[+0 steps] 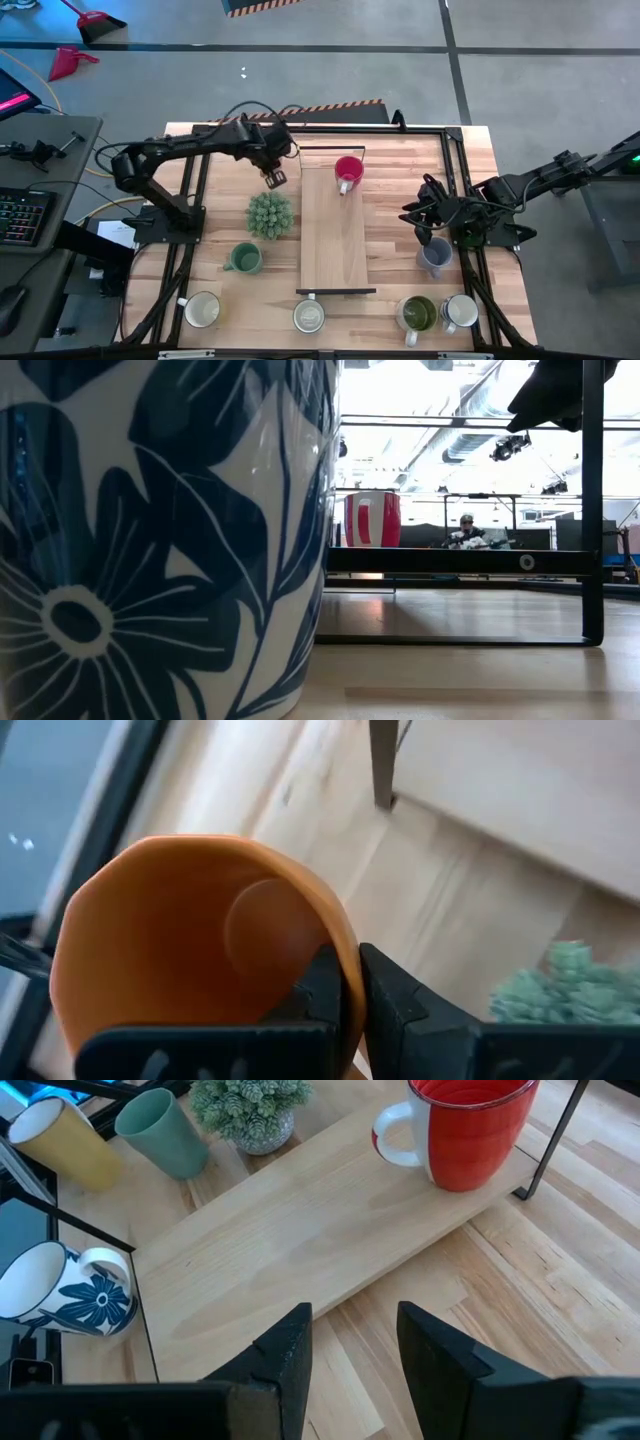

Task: Place coffee mugs
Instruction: Put the orange mug on the shelf

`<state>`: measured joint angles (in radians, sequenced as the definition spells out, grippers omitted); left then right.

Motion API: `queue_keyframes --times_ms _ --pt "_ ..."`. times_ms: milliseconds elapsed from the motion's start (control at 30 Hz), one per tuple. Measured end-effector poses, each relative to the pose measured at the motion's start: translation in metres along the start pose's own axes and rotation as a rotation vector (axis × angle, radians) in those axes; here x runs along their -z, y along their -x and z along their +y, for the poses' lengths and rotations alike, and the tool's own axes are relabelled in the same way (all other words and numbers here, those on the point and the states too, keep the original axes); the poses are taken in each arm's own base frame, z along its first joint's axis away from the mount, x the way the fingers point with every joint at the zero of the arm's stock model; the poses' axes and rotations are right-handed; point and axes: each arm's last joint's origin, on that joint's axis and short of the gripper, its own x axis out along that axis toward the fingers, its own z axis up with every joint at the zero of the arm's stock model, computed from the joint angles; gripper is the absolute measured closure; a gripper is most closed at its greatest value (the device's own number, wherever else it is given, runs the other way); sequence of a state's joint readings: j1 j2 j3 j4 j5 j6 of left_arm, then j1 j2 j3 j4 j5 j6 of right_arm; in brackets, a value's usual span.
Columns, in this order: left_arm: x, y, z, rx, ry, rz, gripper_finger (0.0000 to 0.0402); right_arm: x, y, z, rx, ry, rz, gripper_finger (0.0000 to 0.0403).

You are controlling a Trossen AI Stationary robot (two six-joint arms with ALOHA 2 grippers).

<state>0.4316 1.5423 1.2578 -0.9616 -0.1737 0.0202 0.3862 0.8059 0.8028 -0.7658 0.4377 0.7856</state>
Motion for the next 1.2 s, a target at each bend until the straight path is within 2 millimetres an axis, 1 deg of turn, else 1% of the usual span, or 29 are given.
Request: queue_keyframes --times_ms 67,167,300,367,467,633,800,867,1033,1133,1200 --pt "-0.004 0.014 0.001 0.005 -0.039 -0.007 0.0396 0.0 0.0 0.0 0.0 0.0 0.0 0.0276" --pt "-0.007 0.032 -0.003 0.017 -0.126 0.007 0.0396 0.0 0.0 0.0 0.0 0.0 0.0 0.0276" --pt "-0.004 0.051 -0.013 0.044 -0.241 0.059 0.0396 0.0 0.0 0.0 0.0 0.0 0.0 0.0276" --pt "-0.003 0.059 -0.021 0.064 -0.307 0.068 0.0396 0.0 0.0 0.0 0.0 0.0 0.0 0.0276" --pt "-0.005 0.068 -0.036 0.093 -0.384 0.027 0.0396 0.0 0.0 0.0 0.001 0.0 -0.001 0.0276" --pt "-0.007 0.075 -0.059 0.162 -0.463 -0.047 0.0396 0.0 0.0 0.0 0.014 0.0 -0.014 0.0276" --pt "-0.013 0.071 -0.077 0.174 -0.569 -0.105 0.0396 -0.001 0.0 0.0 0.012 -0.004 -0.019 0.0276" --pt "-0.018 0.064 -0.08 0.171 -0.605 -0.101 0.0396 -0.002 0.0 0.001 0.004 -0.01 -0.027 0.0276" --pt "-0.031 0.036 -0.088 0.165 -0.653 -0.065 0.0396 -0.004 0.0 0.003 -0.015 -0.032 -0.045 0.0276" --pt "-0.039 0.026 -0.092 0.165 -0.686 -0.067 0.0396 -0.003 0.0 0.003 -0.024 -0.048 -0.037 0.0276" --pt "-0.047 0.024 -0.094 0.166 -0.708 -0.095 0.0396 -0.003 0.0 0.003 -0.033 -0.048 -0.028 0.0276"
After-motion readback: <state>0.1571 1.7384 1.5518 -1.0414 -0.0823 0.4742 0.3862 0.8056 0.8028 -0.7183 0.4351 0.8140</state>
